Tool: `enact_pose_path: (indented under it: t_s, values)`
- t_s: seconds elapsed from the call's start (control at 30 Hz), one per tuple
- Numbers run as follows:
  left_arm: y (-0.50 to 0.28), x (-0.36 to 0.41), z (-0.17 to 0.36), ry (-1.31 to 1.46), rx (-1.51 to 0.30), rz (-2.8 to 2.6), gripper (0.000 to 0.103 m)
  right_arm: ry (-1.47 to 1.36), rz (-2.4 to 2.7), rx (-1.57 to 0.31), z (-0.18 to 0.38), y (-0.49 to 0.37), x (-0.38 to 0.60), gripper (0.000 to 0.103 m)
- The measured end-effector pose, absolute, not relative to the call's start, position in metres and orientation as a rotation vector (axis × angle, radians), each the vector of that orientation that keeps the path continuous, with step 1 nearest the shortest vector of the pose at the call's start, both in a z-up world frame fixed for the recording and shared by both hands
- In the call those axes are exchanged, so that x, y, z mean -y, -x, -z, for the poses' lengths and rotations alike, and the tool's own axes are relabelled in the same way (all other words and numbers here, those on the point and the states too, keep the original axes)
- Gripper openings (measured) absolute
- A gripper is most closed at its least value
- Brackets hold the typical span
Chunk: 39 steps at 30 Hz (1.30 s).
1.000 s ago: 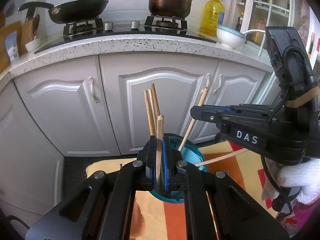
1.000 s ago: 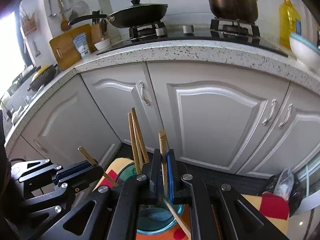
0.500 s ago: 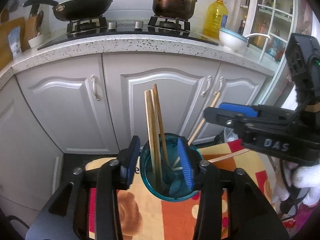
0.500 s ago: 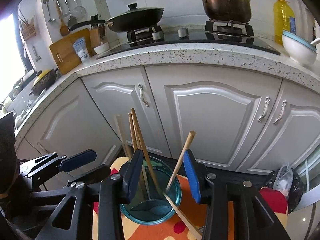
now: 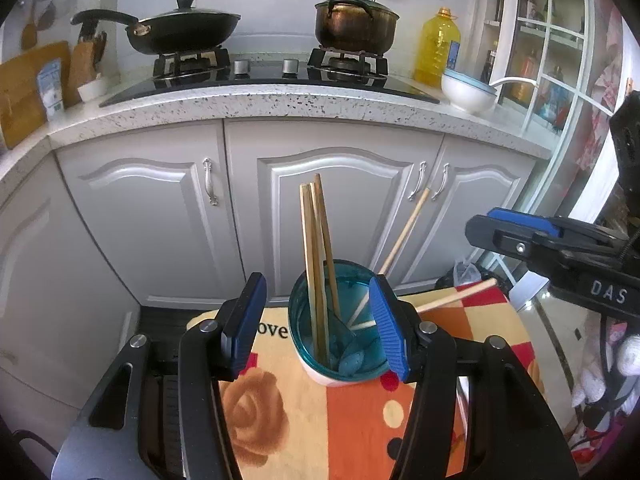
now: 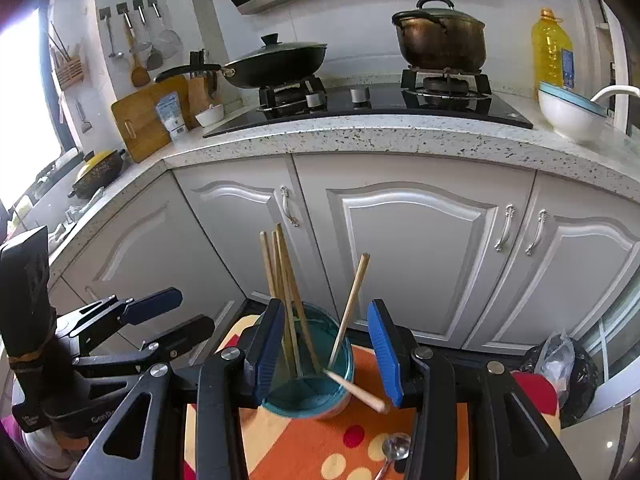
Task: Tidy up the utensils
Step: 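Withdraw both open grippers back over the spoons and forks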
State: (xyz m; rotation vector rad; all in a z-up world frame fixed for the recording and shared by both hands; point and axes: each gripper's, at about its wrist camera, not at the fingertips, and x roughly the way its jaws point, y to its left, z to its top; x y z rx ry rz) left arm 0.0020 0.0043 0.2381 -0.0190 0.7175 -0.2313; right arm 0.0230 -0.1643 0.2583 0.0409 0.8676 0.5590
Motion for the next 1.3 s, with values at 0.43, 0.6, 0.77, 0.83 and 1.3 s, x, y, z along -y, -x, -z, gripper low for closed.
enact_pose_path:
  t_s: [0.43, 0.6, 0.77, 0.83, 1.3]
  values:
    - [0.045, 0.024, -0.237, -0.011, -0.673, 0.219, 0.053, -0.025, -0.533, -0.851, -0.262, 0.039, 0.192, 0.042]
    - [0.061, 0.034, -0.230, -0.016, -0.678, 0.212, 0.053, -0.048, -0.513, -0.870, -0.253, 0.059, 0.211, 0.043]
    - [0.073, 0.046, -0.224, -0.038, -0.669, 0.216, 0.053, -0.052, -0.477, -0.899, -0.240, 0.076, 0.229, 0.043]
    - [0.077, 0.051, -0.221, -0.043, -0.675, 0.226, 0.053, -0.058, -0.467, -0.908, -0.236, 0.081, 0.236, 0.044]
    - [0.082, 0.074, -0.199, -0.062, -0.729, 0.260, 0.053, -0.059, -0.406, -0.979, -0.200, 0.105, 0.268, 0.047]
